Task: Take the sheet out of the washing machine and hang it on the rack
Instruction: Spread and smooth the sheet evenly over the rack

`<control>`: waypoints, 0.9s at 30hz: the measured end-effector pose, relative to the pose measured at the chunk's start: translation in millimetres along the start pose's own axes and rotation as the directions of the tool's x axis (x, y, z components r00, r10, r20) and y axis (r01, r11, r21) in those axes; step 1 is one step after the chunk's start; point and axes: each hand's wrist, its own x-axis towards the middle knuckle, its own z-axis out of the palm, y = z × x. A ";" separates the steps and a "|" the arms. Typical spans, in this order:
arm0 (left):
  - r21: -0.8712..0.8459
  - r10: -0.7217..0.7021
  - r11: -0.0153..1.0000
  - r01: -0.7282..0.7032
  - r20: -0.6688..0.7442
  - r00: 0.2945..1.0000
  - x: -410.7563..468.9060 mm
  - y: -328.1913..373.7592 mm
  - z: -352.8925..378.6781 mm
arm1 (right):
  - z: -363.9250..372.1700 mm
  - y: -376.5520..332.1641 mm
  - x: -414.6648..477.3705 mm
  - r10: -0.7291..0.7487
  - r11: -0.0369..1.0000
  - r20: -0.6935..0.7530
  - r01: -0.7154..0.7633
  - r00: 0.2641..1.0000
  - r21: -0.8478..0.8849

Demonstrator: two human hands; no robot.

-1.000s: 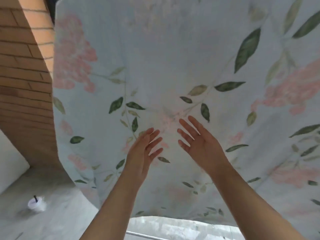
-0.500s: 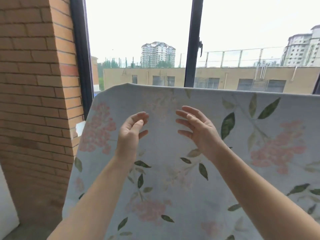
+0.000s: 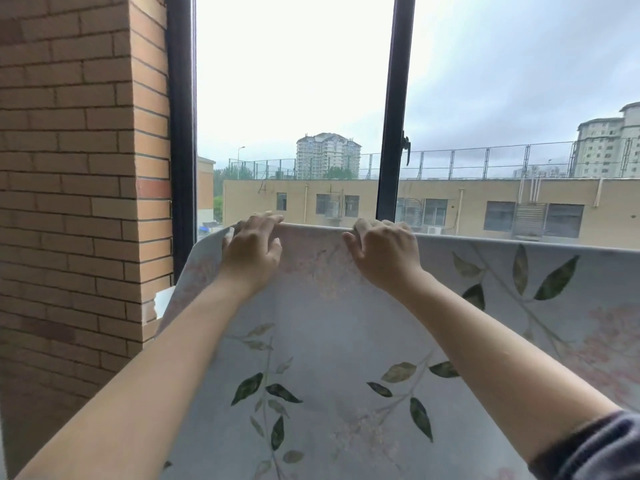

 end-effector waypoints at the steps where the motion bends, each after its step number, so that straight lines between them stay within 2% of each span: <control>1: 0.028 0.001 1.000 -0.001 0.033 0.999 4.7 -7.1 0.8 | 2.5 1.0 0.0 0.000 1.000 -0.027 0.000 1.000 -0.005; 6: 0.077 0.099 0.991 -0.105 0.070 0.993 25.9 -44.1 2.9 | 17.4 2.9 -0.1 0.015 0.994 -0.216 -0.039 0.976 -0.107; 12: -0.134 0.021 0.991 -0.007 0.104 0.994 28.4 -95.0 -3.8 | 21.4 -3.5 4.8 0.064 0.969 -0.316 -0.135 0.946 -0.207; 16: -0.143 0.048 0.989 -0.033 0.099 0.994 30.5 -118.5 -6.1 | 18.4 -25.8 19.1 0.105 0.965 -0.200 -0.148 0.974 -0.216; 19: -0.239 0.113 0.968 -0.081 0.123 0.986 32.7 -128.5 -3.7 | 24.8 -74.1 42.5 0.021 0.984 0.013 -0.019 1.000 -0.180; 21: -0.400 0.101 0.917 -0.005 0.220 0.970 28.4 -140.0 -0.8 | 30.7 -113.0 59.5 -0.035 0.994 0.061 0.041 0.998 -0.102; 23: -0.554 -0.002 0.806 0.208 0.349 0.937 17.9 -160.6 0.7 | 37.8 -140.0 73.4 -0.052 0.996 0.080 0.058 0.995 -0.067; 25: -0.573 -0.156 0.713 0.403 0.430 0.889 -0.3 -182.9 0.4 | 44.6 -151.3 79.1 -0.043 0.996 0.069 0.048 0.997 -0.076; 27: -0.520 -0.306 0.675 0.523 0.448 0.840 -20.4 -202.0 1.0 | 48.3 -156.5 78.8 -0.030 0.990 0.031 0.034 0.999 -0.137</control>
